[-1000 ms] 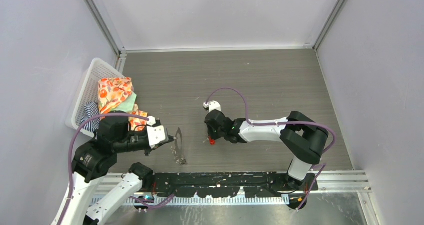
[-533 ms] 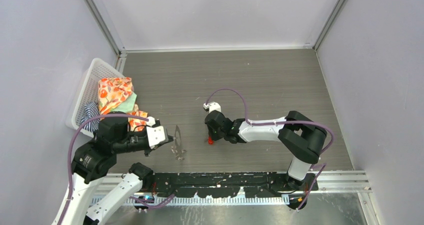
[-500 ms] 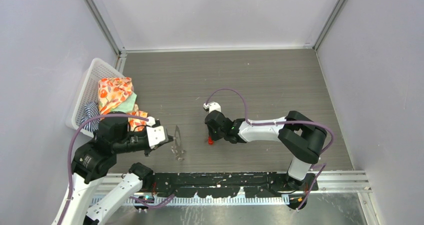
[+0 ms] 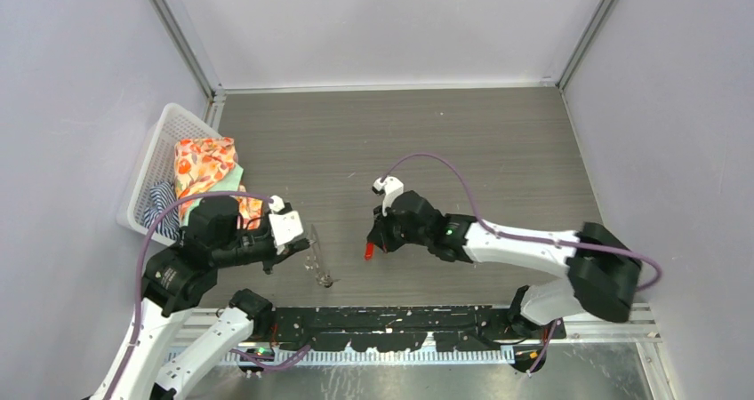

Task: Put the keys on the keyring

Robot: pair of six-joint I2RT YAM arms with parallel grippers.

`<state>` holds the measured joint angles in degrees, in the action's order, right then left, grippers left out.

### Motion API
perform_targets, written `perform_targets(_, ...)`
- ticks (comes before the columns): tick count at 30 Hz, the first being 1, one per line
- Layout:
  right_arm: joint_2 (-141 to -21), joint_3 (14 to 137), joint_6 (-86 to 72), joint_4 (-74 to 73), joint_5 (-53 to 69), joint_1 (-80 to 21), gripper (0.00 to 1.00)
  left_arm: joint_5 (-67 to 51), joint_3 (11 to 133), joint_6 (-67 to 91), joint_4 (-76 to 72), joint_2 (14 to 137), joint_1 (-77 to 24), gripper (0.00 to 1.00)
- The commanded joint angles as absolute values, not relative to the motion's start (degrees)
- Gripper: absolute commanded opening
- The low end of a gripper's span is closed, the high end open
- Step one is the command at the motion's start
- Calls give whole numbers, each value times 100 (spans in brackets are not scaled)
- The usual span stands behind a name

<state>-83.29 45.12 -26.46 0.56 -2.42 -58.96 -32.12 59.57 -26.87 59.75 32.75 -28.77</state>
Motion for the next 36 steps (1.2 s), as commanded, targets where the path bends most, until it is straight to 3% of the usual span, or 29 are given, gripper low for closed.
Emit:
perform_targets(1,-7105,4582,-2267,363,996,-6091,1,-3073,5840,-2196,5516,3355,-2874,0)
perform_targets(8,-6772,5542,-1688,-621,1255,-6594,1,-3391,5810,-1679,5420,3458,-2872,0)
perform_targets(21,-7368,6658,-1169,-635,1317,-7054,1,-3538,5778,-1574,5339,3419,-2874,0)
perform_targets(32,-7501,6637,-1194,-204,1375,-7106,1,-3534,5797,-1650,5306,3394,-2874,0)
perform_targets(36,-7144,6218,-1171,-479,578,-7033,1,-3301,5795,-1769,5370,3341,-2874,0)
